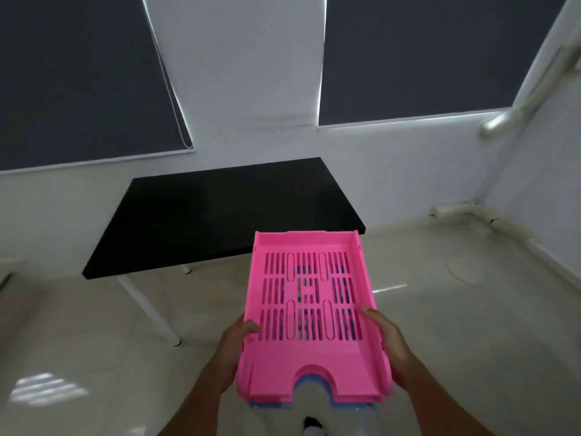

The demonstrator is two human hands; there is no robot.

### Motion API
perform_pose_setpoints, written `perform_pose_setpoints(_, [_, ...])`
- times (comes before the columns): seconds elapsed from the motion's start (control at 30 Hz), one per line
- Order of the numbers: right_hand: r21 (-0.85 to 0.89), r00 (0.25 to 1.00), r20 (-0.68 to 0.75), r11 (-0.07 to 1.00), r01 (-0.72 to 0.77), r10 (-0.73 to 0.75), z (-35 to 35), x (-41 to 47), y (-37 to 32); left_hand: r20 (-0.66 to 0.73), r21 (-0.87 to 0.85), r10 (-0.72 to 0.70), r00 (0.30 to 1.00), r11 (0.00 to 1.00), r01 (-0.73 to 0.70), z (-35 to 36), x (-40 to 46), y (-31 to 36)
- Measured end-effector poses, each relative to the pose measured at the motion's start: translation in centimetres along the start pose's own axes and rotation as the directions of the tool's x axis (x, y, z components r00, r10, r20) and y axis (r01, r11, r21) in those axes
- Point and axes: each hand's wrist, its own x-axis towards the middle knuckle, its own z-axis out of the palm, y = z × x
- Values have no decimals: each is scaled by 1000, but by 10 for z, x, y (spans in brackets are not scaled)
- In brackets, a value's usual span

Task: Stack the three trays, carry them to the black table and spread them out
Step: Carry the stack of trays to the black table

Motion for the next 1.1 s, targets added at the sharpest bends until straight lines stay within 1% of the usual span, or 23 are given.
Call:
perform_pose_setpoints(0.13, [-44, 996, 93, 999, 20, -15, 50, 84, -49, -53, -41, 37, 998, 998, -39, -27, 60, 58])
perform_pose_setpoints(0.27, [-111, 981, 192, 994, 9, 13, 104, 166, -95, -128, -65, 49, 991, 996, -58, -60, 116, 111])
perform_pose_setpoints(0.37, [-111, 969, 239, 993, -36, 61, 146, 220, -117, -170, -88, 52, 984, 994, -68, -87, 156, 140])
perform_pose_setpoints(0.47, [-133, 954, 279, 989, -71, 107, 187, 277, -129, -204, -133, 24, 979, 990, -52, -119, 205, 163])
perform_pose_setpoints(0.57, [-161, 954, 271, 983, -84, 126, 229, 331, -137, -192, -132, 20, 981, 990, -46, -155, 264, 185])
perform_pose_setpoints(0.63, [-122, 949, 272, 984, -133, 162, 254, 365, -140, -189, -154, 8, 982, 987, -38, -175, 300, 198])
perform_pose_setpoints(0.7, [-96, 947, 251, 979, -182, 201, 276, 393, -144, -174, -164, -30, 984, 986, 1, -193, 330, 212])
perform_pose_setpoints(0.8, [-68, 958, 200, 978, -198, 208, 303, 429, -152, -152, -132, -45, 987, 991, 25, -218, 368, 237])
perform_pose_setpoints(0.93, [-79, 962, 139, 971, -225, 234, 322, 471, -163, -119, -112, -73, 990, 992, 60, -236, 416, 268])
perform_pose_setpoints(1.03, [-76, 960, 135, 968, -239, 247, 327, 495, -173, -106, -108, -77, 991, 992, 65, -240, 442, 279])
perform_pose_setpoints(1.1, [-139, 963, 137, 967, -212, 231, 330, 507, -182, -97, -107, -64, 993, 993, 53, -239, 455, 286])
